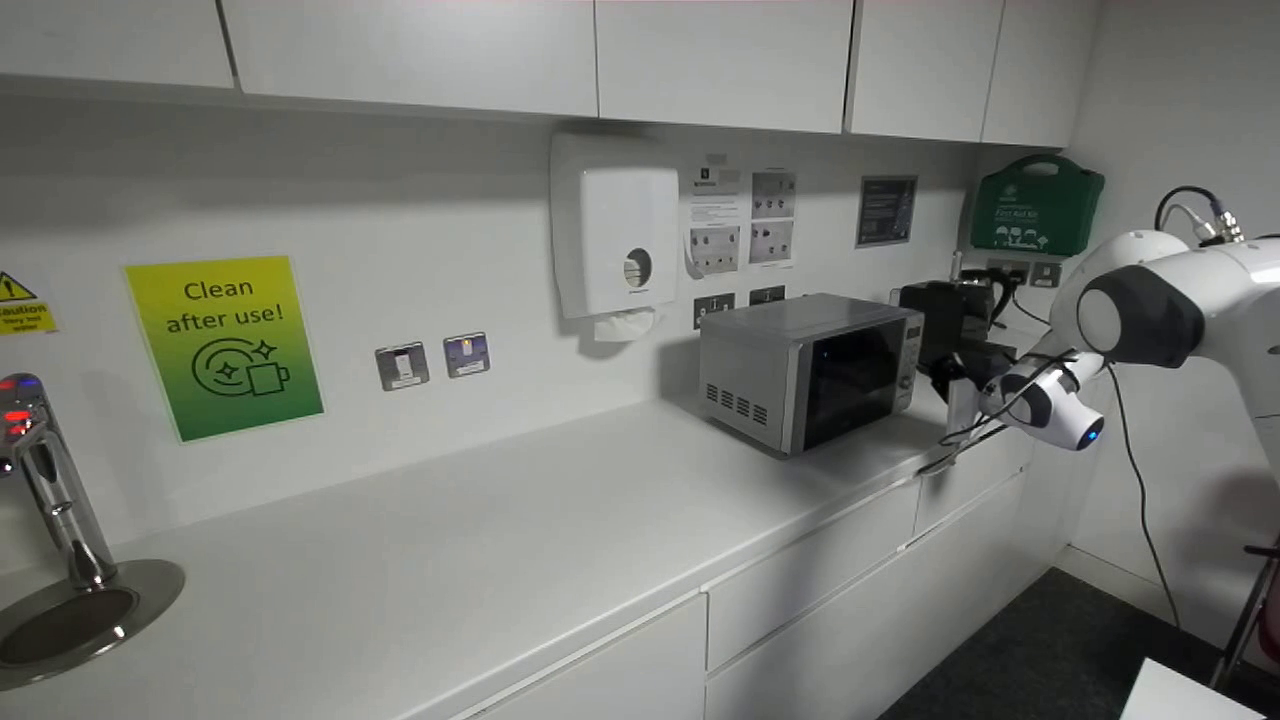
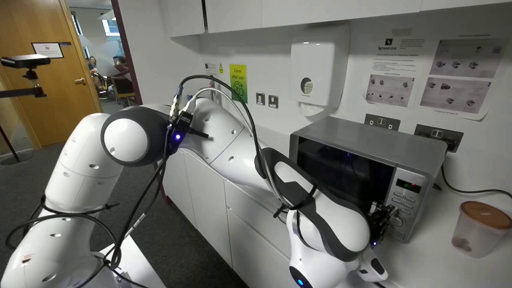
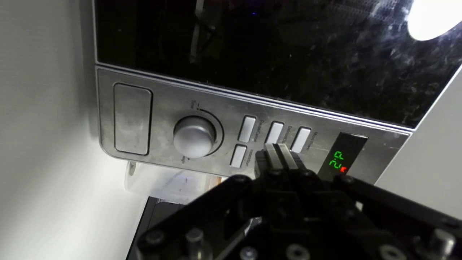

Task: Press a button on the microwave

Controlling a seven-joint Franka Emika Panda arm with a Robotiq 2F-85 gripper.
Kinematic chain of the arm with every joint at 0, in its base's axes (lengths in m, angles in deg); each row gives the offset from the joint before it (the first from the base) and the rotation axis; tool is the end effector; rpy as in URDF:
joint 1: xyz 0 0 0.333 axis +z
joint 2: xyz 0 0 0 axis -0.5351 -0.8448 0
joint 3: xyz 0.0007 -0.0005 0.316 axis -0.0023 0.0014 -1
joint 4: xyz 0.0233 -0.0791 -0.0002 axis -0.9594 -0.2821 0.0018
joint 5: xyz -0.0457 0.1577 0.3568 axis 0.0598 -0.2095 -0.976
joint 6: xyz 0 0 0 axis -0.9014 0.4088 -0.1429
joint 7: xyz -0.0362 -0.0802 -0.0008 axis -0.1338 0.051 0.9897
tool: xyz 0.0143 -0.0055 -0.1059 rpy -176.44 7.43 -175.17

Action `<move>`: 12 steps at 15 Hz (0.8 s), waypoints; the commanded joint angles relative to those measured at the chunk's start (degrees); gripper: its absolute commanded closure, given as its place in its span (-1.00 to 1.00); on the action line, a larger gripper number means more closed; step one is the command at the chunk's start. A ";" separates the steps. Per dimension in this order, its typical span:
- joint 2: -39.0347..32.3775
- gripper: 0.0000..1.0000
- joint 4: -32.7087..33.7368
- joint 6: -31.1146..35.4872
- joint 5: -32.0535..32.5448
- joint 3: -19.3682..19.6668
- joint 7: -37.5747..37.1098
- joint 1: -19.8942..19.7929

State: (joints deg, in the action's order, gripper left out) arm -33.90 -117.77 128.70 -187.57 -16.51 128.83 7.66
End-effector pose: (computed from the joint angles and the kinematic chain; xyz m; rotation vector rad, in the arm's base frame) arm 0.4850 -0.4753 0.2679 -1.2316 1.2852 -1.5702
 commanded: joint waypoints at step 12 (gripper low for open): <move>-2.86 1.00 4.34 3.22 -1.37 -0.38 0.88 0.34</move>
State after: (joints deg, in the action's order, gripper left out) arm -35.82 -115.71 130.17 -187.57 -16.75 128.83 7.78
